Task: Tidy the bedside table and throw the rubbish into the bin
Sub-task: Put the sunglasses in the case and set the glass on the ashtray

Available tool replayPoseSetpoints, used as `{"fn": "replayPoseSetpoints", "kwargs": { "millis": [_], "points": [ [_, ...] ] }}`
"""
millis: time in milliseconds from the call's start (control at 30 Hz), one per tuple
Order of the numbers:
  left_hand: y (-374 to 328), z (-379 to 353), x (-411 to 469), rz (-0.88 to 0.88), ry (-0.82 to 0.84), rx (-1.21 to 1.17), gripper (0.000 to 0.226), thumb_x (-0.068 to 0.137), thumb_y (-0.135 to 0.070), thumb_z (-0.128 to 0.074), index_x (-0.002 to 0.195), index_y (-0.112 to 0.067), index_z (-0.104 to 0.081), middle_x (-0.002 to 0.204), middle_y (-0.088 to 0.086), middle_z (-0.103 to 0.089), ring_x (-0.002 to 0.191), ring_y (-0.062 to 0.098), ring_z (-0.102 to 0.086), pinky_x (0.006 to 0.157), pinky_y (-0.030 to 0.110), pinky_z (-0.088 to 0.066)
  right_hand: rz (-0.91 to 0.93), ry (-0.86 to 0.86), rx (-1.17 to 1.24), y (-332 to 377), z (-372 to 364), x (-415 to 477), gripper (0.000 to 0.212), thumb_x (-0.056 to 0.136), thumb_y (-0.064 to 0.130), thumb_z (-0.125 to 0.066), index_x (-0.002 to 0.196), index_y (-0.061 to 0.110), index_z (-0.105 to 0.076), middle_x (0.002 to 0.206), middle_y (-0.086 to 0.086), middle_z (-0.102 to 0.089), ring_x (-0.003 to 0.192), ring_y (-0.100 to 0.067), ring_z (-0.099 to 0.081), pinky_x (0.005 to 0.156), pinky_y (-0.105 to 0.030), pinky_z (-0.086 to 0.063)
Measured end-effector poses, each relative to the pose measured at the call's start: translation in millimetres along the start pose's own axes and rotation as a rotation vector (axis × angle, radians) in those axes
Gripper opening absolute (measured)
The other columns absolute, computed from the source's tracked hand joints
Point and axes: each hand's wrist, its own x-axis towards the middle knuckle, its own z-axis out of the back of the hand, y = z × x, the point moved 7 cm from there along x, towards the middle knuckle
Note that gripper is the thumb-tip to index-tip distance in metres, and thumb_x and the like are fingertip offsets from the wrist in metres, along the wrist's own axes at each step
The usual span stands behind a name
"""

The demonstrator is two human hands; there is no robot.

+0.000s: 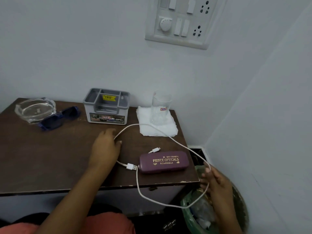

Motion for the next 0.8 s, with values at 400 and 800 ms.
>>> {"fn": "replayPoseSetpoints", "kwargs": {
  "millis": [400,800],
  "points": [
    [3.9,15.0,14.5,-0.096,0.138,0.425,0.014,0.088,-0.007,-0.052,0.099,0.001,-0.056,0.109,0.019,-0.054,0.094,0.036,-0.057,0.069,0.038,-0.042,0.231,0.051,0.201,121.7,-27.4,-37.5,0.028,0.082,0.037,-0.054,0.101,0.023,-0.070,0.067,-0.005,-0.053,0.040,-0.005,-0.033,0.037,-0.013,-0.025],
    [112.8,122.3,-24.5,0.259,-0.179,-0.575,0.009,0.083,-0.008,-0.067,0.076,-0.010,-0.062,0.070,0.010,-0.066,0.056,0.018,-0.066,0.047,0.016,-0.054,0.429,0.530,0.462,248.1,-177.0,-88.2,0.018,0.093,0.026,-0.048,0.098,0.022,-0.065,0.057,0.007,-0.046,0.046,-0.003,-0.032,0.038,-0.012,-0.026]
  ]
}}
